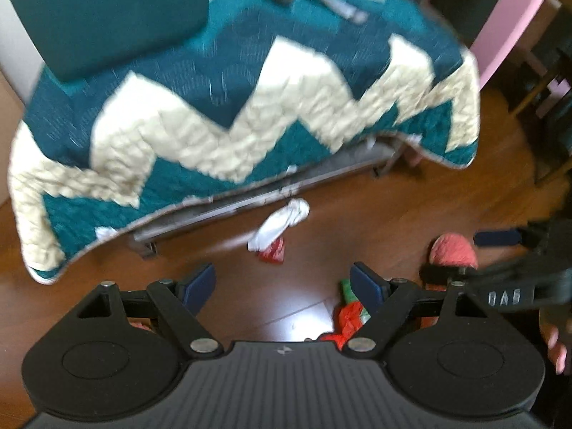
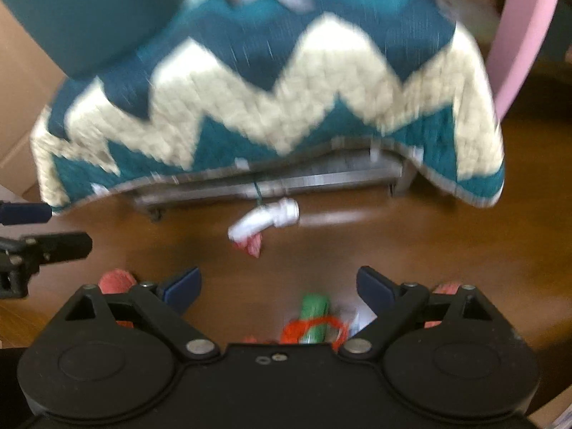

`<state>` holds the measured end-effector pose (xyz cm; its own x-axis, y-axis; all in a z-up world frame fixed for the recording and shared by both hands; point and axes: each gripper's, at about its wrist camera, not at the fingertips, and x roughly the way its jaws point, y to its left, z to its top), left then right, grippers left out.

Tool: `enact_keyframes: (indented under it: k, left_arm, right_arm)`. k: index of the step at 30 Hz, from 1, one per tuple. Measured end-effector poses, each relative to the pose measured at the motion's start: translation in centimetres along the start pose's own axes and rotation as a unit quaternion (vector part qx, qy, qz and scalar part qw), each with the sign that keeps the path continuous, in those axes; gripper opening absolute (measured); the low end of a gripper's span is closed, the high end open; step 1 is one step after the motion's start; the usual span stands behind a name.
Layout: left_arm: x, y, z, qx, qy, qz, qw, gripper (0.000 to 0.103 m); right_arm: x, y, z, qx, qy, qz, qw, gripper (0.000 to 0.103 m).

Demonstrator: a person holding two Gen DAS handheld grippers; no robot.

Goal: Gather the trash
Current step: 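Lower both tools back down to the remaining floor trash, then close left gripper on white knotted cloth while right grips orange plastic bag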

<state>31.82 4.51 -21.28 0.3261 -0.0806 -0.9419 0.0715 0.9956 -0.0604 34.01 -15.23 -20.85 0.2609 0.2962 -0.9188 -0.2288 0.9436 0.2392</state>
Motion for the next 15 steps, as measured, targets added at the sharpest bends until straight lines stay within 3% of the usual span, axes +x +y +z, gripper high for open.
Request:
enact_keyframes:
  k: [3, 8, 15]
  left_arm:
    - [3.8, 0.6, 0.2, 0.005, 0.031, 0.003, 0.9995, 0.082]
    - [9.1, 1.5, 0.6, 0.016, 0.043, 0.006, 0.9989, 0.082]
    - [15.5, 2.9, 1.0, 0.025, 0.040, 0.011, 0.9988, 0.082]
  right_arm:
    - [3.8, -0.1, -1.6, 0.019, 0.043, -0.005, 0.999, 0.094]
    - [9.4, 0.9, -4.9, 0.045, 0.107, -0.011, 0.993, 0.092]
    - [15.6, 4.4, -8.9, -0.038, 0.166, 0.017, 0.985, 0.087]
